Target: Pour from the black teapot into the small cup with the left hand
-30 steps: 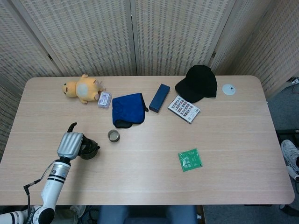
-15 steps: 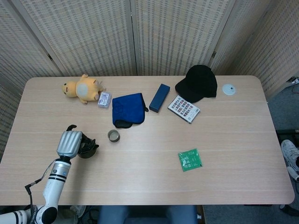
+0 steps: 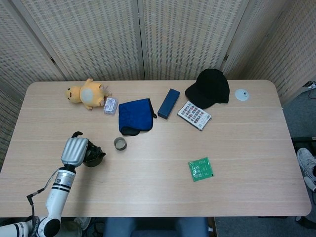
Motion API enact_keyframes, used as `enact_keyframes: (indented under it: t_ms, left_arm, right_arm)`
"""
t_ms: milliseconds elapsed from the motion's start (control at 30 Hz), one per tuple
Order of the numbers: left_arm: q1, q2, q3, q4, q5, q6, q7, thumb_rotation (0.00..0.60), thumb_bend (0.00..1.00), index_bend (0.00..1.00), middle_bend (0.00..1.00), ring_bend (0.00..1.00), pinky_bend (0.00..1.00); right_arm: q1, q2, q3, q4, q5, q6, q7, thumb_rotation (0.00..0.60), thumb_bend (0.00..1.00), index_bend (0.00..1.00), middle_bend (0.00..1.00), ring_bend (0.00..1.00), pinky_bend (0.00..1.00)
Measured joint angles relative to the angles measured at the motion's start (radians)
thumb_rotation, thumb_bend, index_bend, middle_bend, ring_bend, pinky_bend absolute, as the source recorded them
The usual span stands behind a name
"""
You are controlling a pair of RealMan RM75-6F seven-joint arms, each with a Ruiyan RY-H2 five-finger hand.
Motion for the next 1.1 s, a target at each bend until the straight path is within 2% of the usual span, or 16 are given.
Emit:
enact_keyframes:
  t_ms: [233,533,767,900,1100]
  left_arm:
    - [-0.03,-0.002,-0.02,-0.007,0.014,-0.017,0.013,0.368,0.44,1.0,1.0,0.94,0.22]
    - [-0.08,-0.023,-0.049,0.006,0.013,-0.048,0.043,0.427,0.44,1.0,1.0,0.94,0.23]
    - [-0.119,-0.057,-0.074,0.059,-0.018,-0.071,0.059,0.431,0.44,1.0,1.0,0.94,0.23]
    - [-0.138,-0.073,-0.082,0.09,-0.031,-0.08,0.075,0.485,0.44,1.0,1.0,0.94,0.23]
    - [-0.161,-0.1,-0.084,0.138,-0.04,-0.086,0.096,0.502,0.44,1.0,1.0,0.94,0.23]
  right_arm:
    - [-0.002,0.002,-0.001,-0.005,-0.003,0.003,-0.004,0.6,0.14,0.11,0.16,0.07,0.1]
    - [-0.002,0.001,-0.002,-0.007,-0.005,0.002,-0.006,0.6,0.14,0.11,0.16,0.07,0.1]
    - [-0.004,0.002,-0.002,-0.004,-0.005,0.005,-0.001,0.6,0.14,0.11,0.16,0.07,0.1]
    - [-0.004,0.002,-0.002,-0.003,-0.005,0.003,0.0,0.6,0.14,0.11,0.16,0.07,0.1]
    - [-0.004,0.003,-0.001,-0.004,-0.006,0.003,-0.001,0.6,0.14,0.11,0.16,0.07,0.1]
